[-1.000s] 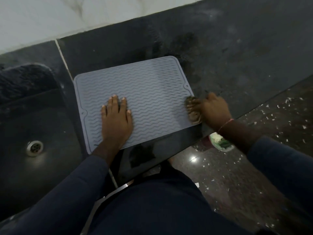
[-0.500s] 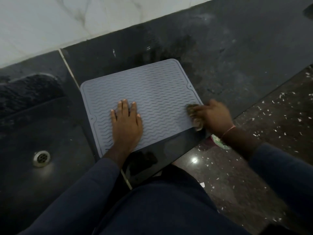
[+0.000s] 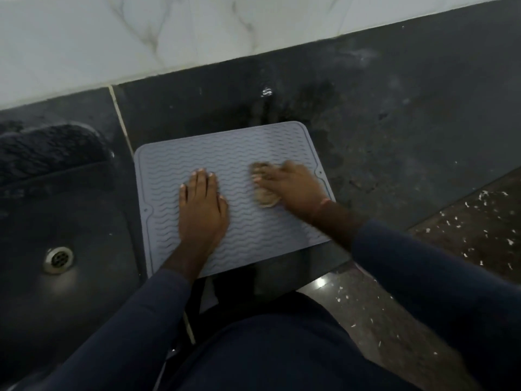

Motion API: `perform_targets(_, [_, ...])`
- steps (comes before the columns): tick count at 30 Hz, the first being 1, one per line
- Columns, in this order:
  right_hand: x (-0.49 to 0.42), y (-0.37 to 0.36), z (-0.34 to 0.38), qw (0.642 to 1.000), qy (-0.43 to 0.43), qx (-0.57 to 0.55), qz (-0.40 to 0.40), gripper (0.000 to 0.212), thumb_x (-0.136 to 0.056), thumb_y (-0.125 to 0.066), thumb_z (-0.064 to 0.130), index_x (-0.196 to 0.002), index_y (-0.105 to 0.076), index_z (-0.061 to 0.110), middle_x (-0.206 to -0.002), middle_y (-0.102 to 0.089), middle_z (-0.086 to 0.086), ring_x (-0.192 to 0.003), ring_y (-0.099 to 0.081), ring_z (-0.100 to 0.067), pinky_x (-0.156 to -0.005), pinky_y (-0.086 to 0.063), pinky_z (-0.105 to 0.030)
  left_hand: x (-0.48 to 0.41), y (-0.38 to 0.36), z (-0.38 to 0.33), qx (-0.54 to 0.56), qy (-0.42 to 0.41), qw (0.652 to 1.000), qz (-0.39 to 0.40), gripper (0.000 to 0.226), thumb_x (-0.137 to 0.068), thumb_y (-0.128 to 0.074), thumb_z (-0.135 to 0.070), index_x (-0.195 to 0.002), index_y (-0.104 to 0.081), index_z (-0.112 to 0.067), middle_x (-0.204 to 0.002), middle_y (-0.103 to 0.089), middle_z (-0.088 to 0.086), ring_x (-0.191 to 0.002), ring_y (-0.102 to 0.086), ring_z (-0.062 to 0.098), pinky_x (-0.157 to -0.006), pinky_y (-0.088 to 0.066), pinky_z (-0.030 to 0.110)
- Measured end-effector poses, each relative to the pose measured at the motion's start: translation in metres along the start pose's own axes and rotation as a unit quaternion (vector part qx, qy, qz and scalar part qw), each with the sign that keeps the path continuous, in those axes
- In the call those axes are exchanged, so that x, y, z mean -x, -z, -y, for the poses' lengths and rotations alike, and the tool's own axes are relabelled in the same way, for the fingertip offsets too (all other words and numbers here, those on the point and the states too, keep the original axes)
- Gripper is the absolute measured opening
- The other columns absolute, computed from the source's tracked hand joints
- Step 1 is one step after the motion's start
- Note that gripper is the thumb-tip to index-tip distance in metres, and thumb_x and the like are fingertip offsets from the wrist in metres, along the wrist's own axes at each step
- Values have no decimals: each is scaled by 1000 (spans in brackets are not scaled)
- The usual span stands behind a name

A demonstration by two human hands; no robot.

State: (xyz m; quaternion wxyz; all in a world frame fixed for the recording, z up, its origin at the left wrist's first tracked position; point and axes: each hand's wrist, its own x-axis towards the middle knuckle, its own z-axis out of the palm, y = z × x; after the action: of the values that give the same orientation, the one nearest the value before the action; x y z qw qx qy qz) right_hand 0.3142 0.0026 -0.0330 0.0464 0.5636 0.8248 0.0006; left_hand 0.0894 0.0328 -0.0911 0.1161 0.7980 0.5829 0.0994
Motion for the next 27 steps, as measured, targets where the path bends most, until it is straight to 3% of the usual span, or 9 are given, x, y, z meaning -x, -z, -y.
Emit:
perform_targets(2, [25, 10, -55, 997, -61, 38, 14, 32, -90, -48, 31, -112, -71, 26, -122, -67, -2, -87, -60, -37, -68, -51, -38, 1, 0, -2, -5, 7, 1000, 9, 61, -92, -27, -33, -146, -37, -6, -153, -33, 18, -143, -28, 31, -117, -13, 50])
perform_targets(5, [26, 39, -102, 958, -232, 70, 154, 24, -91, -56, 25, -110, -69, 17, -114, -66, -8, -107, -54, -33, -81, -49, -39, -1, 0, -4, -11, 4, 1000, 5, 59, -94, -31, -35, -145, -37, -7, -152, -34, 17, -142, -28, 31, -117, -15, 50])
perform_targets(7, [-2, 49, -102, 949, -291, 39, 120, 21, -92, -53, 19, -104, -68, 10, -107, -66, -14, -111, -54, -33, -84, -49, -40, -4, 4, -4, 8, 14, 1000, -8, 54, -95, -39, -36, -141, -43, -8, -147, -41, 16, -137, -34, 31, -115, -20, 50])
perform_targets(9, [-42, 51, -79, 972, -233, -5, 33, 25, -93, -51, 19, -112, -67, 17, -118, -65, -9, -111, -51, -32, -85, -50, -39, -12, 9, -7, 31, 29, 998, -37, 52, -96, -42, -38, -138, -46, -8, -143, -44, 15, -133, -38, 31, -114, -23, 49])
perform_targets(11, [-82, 45, -38, 993, -111, -30, -13, 36, -95, -48, 23, -130, -56, 27, -140, -52, -1, -114, -47, -31, -87, -48, -39, -22, 11, -11, 50, 52, 997, -29, 57, -99, -39, -38, -146, -34, -7, -151, -34, 16, -141, -27, 29, -118, -13, 46])
perform_targets(15, [-120, 22, 34, 996, 36, 55, 62, 44, -100, -38, 33, -143, -40, 29, -155, -29, -3, -133, -35, -32, -98, -39, -47, -28, 4, -15, 7, 64, 998, 10, 62, -100, -27, -40, -151, -19, -5, -159, -17, 17, -147, -13, 29, -121, -4, 46])
perform_targets(18, [-95, 8, -13, 997, 38, 61, 38, 46, -99, -41, 33, -145, -37, 29, -157, -28, -1, -133, -35, -33, -100, -36, -48, -28, 2, -13, -2, 66, 998, -1, 65, -99, -27, -40, -150, -20, -1, -158, -18, 18, -147, -14, 30, -120, -4, 46])
perform_targets(22, [-57, 9, -104, 996, -13, 74, 52, 44, -88, -62, 30, -132, -56, 28, -143, -50, -5, -106, -52, -41, -80, -45, -44, -29, -1, -12, 0, 66, 998, 2, 67, -98, -25, -42, -151, -18, -2, -160, -15, 16, -148, -12, 27, -121, -3, 44])
perform_targets(27, [-82, 38, -96, 988, -134, 38, 65, 22, -92, -54, 27, -107, -68, 20, -110, -67, -6, -107, -53, -31, -78, -50, -40, -28, 2, -12, 4, 68, 998, 16, 67, -99, -22, -44, -152, -14, -6, -161, -11, 14, -149, -8, 25, -121, -4, 46])
